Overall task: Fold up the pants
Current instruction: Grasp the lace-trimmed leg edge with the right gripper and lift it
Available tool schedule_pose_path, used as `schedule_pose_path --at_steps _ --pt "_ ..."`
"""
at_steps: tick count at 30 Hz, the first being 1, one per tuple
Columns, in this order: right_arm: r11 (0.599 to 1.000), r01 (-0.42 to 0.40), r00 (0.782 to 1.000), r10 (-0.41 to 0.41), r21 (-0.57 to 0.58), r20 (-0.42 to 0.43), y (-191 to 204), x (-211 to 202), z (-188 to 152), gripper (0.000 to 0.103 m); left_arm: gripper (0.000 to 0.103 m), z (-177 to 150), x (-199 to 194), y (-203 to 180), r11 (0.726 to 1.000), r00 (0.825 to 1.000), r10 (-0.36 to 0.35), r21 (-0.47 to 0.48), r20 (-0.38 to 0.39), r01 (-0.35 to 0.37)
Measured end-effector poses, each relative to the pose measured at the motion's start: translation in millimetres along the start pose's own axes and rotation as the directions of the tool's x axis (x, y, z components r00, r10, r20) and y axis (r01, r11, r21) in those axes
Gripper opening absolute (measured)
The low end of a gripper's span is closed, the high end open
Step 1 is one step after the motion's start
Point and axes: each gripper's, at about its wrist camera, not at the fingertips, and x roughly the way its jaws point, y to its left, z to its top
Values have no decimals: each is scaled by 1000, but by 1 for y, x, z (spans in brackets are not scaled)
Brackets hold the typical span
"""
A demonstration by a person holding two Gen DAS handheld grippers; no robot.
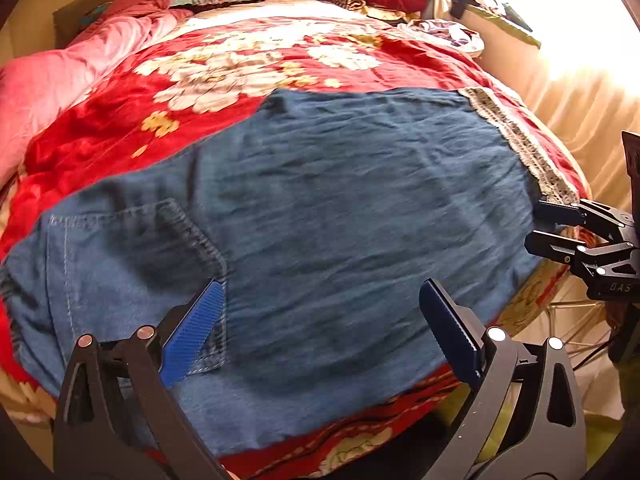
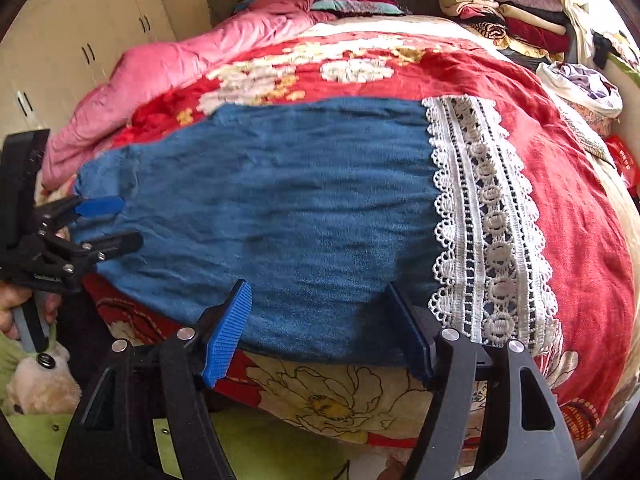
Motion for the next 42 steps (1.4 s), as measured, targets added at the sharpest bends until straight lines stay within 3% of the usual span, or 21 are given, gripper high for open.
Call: schedule_pose_path --at_steps 4,8,20,33,40,42 --pt "1000 10 995 -13 25 102 -12 -32 2 68 92 20 -7 -18 999 999 -40 32 23 39" --pt "995 55 989 -66 80 135 -36 -52 0 68 92 41 -7 -40 995 998 -45 87 36 41" --pt "978 65 986 -93 196 139 -74 -58 -19 68 92 104 20 -97 970 995 -91 230 35 81" --pt "974 29 989 -61 226 133 -86 -43 -23 68 92 151 90 -120 953 995 -100 284 -30 104" --pt "971 27 993 -53 236 102 -90 -26 -21 68 83 166 116 -115 946 986 -157 279 -61 168" --pt "972 29 994 -53 233 99 -89 -21 -20 66 71 168 127 -115 938 978 -186 281 -95 205"
